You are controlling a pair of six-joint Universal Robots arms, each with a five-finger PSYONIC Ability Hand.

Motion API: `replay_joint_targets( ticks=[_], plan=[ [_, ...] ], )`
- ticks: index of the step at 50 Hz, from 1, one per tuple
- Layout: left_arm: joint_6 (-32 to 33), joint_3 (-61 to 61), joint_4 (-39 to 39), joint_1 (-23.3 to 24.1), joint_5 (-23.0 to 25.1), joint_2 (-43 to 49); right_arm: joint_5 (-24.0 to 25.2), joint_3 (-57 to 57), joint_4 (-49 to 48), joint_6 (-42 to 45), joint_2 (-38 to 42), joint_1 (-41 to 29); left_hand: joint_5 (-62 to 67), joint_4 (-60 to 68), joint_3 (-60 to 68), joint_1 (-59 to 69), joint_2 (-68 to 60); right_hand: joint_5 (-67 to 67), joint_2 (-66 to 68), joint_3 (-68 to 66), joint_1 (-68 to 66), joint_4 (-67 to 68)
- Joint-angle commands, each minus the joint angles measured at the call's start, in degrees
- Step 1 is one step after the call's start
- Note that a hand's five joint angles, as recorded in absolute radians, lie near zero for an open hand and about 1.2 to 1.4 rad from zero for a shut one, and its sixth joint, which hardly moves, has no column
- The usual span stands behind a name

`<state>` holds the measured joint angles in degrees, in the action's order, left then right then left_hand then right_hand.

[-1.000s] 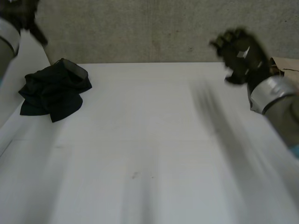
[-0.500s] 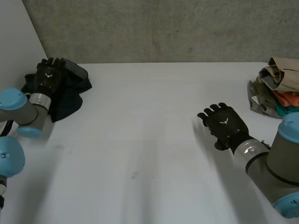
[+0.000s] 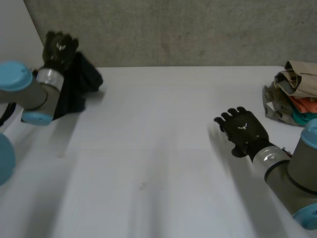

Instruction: Fold the laundry.

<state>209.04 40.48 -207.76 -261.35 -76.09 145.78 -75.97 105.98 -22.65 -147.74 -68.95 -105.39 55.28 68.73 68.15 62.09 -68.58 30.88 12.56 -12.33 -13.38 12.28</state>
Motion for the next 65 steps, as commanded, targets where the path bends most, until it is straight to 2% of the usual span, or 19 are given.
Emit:
replay_joint_targets(
  ticks=[1,6,7,11,15,18,19,21,24,30,36,37,39,45,52,58,62,63,65],
  plan=[
    [-11.6,20.4,-3.2,10.9,0.5,-20.5,-0.2,0.5,-0.1,0.0,-1.7,0.4,14.7,11.3,11.9,17.9,-11.4,-30.9,-2.6,2.3,3.4,-2.3],
    [-15.8,32.7,-3.0,18.7,3.7,-29.3,-0.6,1.0,-0.4,-0.7,-4.5,3.6,14.7,11.3,11.9,17.9,-11.4,-30.9,-2.6,2.3,3.4,-2.3],
    [-15.9,36.6,-3.0,21.9,4.8,-30.7,-0.7,1.0,-0.4,-0.8,-4.8,4.2,14.7,11.3,11.9,17.9,-11.4,-30.9,-2.6,2.3,3.4,-2.3],
    [-15.8,44.9,-3.1,30.0,5.9,-30.2,-2.4,0.3,-0.4,-1.1,-6.0,6.9,14.7,11.3,11.9,17.9,-11.4,-30.9,-2.6,2.3,3.4,-2.3],
    [-15.6,49.1,-2.7,35.8,5.6,-26.2,-4.2,-0.2,-0.3,-1.0,-6.1,8.3,14.7,11.3,11.9,17.9,-11.4,-30.9,-2.6,2.3,3.4,-2.3],
    [-15.2,50.2,-2.7,38.9,5.5,-24.5,-4.5,-0.4,0.1,-1.0,-6.0,8.6,-19.8,-23.2,-22.7,-16.6,23.1,-30.9,-2.6,2.3,3.4,-2.3],
    [-14.5,50.4,-2.7,40.4,5.3,-24.4,-4.5,-0.5,0.1,-1.0,-6.1,8.6,-39.6,-43.0,-42.4,-36.4,42.9,-30.9,-2.6,2.3,3.4,-2.3],
    [-13.4,50.6,-2.9,40.5,4.8,-25.5,-4.5,-0.4,0.3,-1.1,-6.0,8.7,-47.3,-50.7,-50.2,-44.1,50.6,-30.9,-2.6,2.3,3.4,-2.3],
    [-12.4,50.8,-2.9,39.4,2.7,-28.6,-4.5,-0.3,0.6,-1.1,-6.1,8.5,-49.5,-53.0,-52.4,-46.3,52.8,-30.9,-2.6,2.3,3.4,-2.3],
    [-12.0,54.0,-2.7,30.2,-4.4,-38.5,-4.4,-0.2,3.9,-1.7,-8.2,8.2,-50.0,-53.5,-52.9,-46.8,53.3,-30.9,-2.6,2.3,3.4,-2.3],
    [-12.3,58.6,-2.7,21.1,-5.1,-45.1,-3.7,-2.2,12.3,-4.6,-11.6,5.1,-50.5,-54.0,-53.4,-47.3,53.8,-30.9,-2.6,2.3,3.4,-2.3],
    [-12.2,60.0,-2.7,17.7,-5.1,-46.0,-3.5,-2.8,13.6,-4.7,-11.6,4.5,-50.5,-54.0,-53.4,-47.3,53.8,-30.9,-2.6,2.3,3.4,-2.3],
    [-12.4,61.1,-2.7,14.3,-5.0,-46.7,-2.9,-4.3,18.1,-4.9,-11.6,3.0,-50.5,-54.0,-53.4,-47.3,53.8,-30.9,-2.6,2.3,3.4,-2.3],
    [-12.2,62.5,-1.6,4.6,-4.5,-45.2,-0.1,-7.5,26.7,-5.0,-11.5,-0.4,-50.5,-54.0,-53.4,-47.3,53.8,-30.9,-2.6,2.3,3.4,-2.3],
    [-12.1,59.3,-1.2,0.2,0.7,-35.1,0.3,-9.9,27.5,-5.1,-8.2,-7.6,-50.4,-53.8,-53.2,-47.2,53.7,-30.9,-2.6,2.3,3.4,-2.3],
    [-12.1,56.5,-0.6,-0.4,2.9,-31.3,-0.1,-12.8,25.9,-4.9,-1.6,-14.0,-50.4,-53.8,-53.2,-47.2,53.7,-30.9,-2.6,2.3,3.4,-2.3],
    [-12.1,55.1,-0.5,-0.3,2.6,-30.7,-1.2,-13.5,26.1,-4.5,1.2,-15.6,-50.2,-53.6,-53.1,-47.0,53.5,3.3,31.6,-31.8,-30.8,31.9],
    [-12.2,55.1,-0.5,-0.1,2.6,-30.8,-1.8,-13.4,26.4,-4.3,1.5,-15.8,-50.2,-53.6,-53.1,-47.0,53.5,23.5,51.8,-52.1,-51.0,52.1],
    [-12.1,55.0,-0.6,0.2,2.6,-30.9,-2.3,-13.0,26.9,-4.1,1.5,-15.8,-50.4,-53.8,-53.2,-47.2,53.7,39.1,67.4,-67.6,-66.6,67.7]
  ],
)
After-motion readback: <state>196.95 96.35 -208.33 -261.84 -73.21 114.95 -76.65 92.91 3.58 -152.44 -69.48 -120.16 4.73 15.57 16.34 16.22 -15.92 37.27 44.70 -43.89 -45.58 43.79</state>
